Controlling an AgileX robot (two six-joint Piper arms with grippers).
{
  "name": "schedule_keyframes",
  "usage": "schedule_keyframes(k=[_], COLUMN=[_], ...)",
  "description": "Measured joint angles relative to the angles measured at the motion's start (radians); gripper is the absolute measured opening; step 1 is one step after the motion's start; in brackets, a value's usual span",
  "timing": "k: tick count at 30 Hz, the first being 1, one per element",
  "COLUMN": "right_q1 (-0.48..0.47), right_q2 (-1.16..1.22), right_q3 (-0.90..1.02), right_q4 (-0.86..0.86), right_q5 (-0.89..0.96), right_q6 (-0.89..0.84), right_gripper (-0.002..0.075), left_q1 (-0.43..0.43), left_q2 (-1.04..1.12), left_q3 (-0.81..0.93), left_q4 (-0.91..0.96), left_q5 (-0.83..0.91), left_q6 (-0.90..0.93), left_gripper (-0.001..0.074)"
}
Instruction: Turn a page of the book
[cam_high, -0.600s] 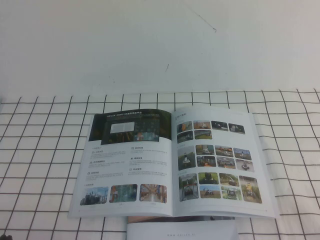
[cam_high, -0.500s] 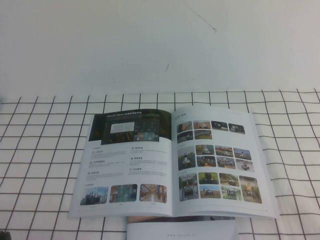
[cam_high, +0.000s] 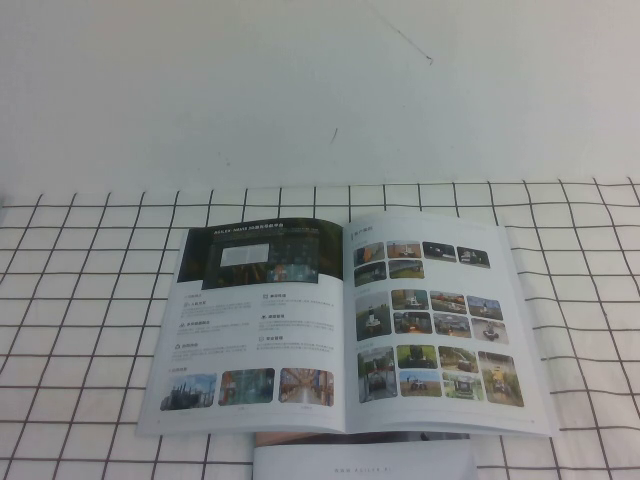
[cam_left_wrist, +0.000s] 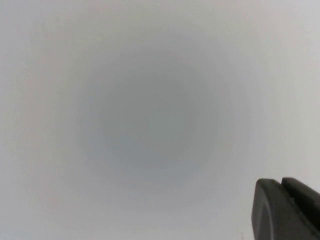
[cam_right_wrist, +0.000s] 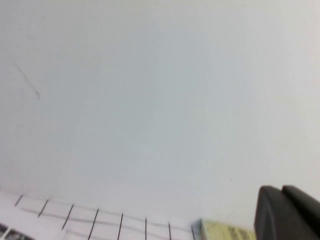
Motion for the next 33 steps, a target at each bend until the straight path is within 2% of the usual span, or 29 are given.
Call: schedule_keyframes(k=[5,9,16,25,27,29,33], right_q1=[0.0,0.0,0.0,0.0,0.0,0.0,0.0], right_q2=[0.0,0.0,0.0,0.0,0.0,0.0,0.018], right_q3=[0.0,0.0,0.0,0.0,-0.014,-0.065,-0.213], right_q4=[0.0,0.0,0.0,-0.011,-0.038,-0.063,-0.074], right_q5=[-0.083,-0.113,-0.317,-0.386,-0.348,-0.257,-0.004], right_q6=[0.0,0.006,0.139,0.169,0.169,0.169,0.17], right_gripper=[-0.0002,-0.0002,-0.0002,-0.0002,-0.0002,-0.0002,-0.0002], left_q1=[0.0,0.0,0.0,0.0,0.0,0.0,0.0], left_q2=[0.0,0.0,0.0,0.0,0.0,0.0,0.0], left_q3=[0.0,0.0,0.0,0.0,0.0,-0.03,-0.19], left_q4=[0.0,0.0,0.0,-0.008,-0.024,-0.037,-0.05], left_q5=[-0.119,-0.143,-0.264,-0.382,-0.397,-0.34,-0.062], left_q6=[-0.002,-0.032,-0.043,-0.05,-0.052,-0.052,-0.051], left_gripper=[-0.0002,-0.0002,-0.0002,-0.0003,-0.0003,-0.0003,-0.0003])
